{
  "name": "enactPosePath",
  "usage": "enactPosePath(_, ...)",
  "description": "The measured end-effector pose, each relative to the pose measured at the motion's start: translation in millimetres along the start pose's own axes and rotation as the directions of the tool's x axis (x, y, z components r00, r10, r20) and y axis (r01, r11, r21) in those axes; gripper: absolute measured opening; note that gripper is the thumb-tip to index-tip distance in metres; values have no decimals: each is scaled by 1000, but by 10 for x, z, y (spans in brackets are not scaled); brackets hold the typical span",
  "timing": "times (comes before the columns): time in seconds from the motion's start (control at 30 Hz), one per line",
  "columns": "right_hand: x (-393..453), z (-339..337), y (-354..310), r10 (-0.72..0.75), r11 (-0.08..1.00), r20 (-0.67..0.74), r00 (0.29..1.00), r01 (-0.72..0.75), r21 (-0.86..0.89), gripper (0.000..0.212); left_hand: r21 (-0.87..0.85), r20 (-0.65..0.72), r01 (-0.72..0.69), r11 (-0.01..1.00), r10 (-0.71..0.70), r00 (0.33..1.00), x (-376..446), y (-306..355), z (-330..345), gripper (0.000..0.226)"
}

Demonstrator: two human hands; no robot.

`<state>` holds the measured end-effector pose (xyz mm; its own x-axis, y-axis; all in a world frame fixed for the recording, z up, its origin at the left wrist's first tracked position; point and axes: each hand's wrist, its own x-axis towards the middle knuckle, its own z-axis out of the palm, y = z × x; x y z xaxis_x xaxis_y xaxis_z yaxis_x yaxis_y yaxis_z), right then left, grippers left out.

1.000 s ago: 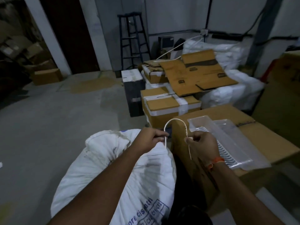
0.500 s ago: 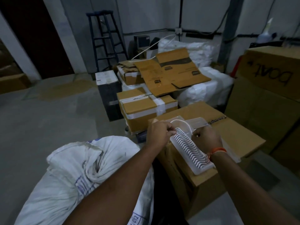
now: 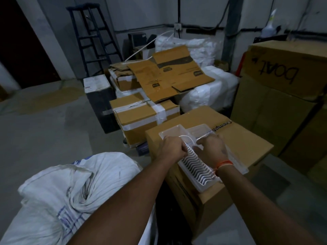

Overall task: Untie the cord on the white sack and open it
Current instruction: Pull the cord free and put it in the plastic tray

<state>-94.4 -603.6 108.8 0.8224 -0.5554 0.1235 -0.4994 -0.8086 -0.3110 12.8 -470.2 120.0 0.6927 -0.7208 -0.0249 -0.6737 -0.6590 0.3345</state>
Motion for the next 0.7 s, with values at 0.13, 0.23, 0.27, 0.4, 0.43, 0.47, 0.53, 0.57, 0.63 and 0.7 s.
enactPosePath(0.13,-190,-151,270,199,922,-151,968,-133,363,19,-76,-73,32,997,-38,997,-41,37,-38,15)
enactPosePath(0.23,-306,-134,511,406,841,-137,903,-311,443,12,-74,-111,13,997,-21,994,-84,69,-73,16)
enactPosePath(0.27,-329,-100,591,464,806,-95,881,-375,458,8,-67,-121,7,998,-16,993,-100,89,-83,17)
enactPosePath(0.4,-434,1,767,638,710,-13,770,-581,397,13,-58,-154,-15,998,5,988,-165,177,-124,18)
enactPosePath(0.43,-481,-26,749,661,698,-1,751,-614,369,14,-62,-162,-21,998,10,987,-179,193,-139,18)
enactPosePath(0.47,-527,-49,744,685,675,22,728,-646,358,14,-66,-168,-27,997,15,986,-189,200,-148,17)
enactPosePath(0.53,-576,-44,770,722,603,94,685,-690,399,17,-62,-176,-41,997,30,984,-212,208,-161,17)
enactPosePath(0.57,-586,-30,790,728,574,121,675,-696,431,19,-60,-180,-45,997,34,983,-227,213,-170,17)
enactPosePath(0.63,-602,-5,812,738,525,153,657,-702,481,26,-66,-189,-46,997,33,981,-236,208,-175,17)
enactPosePath(0.7,-613,-19,832,767,473,147,625,-705,529,31,-77,-191,-43,996,27,981,-245,203,-181,17)
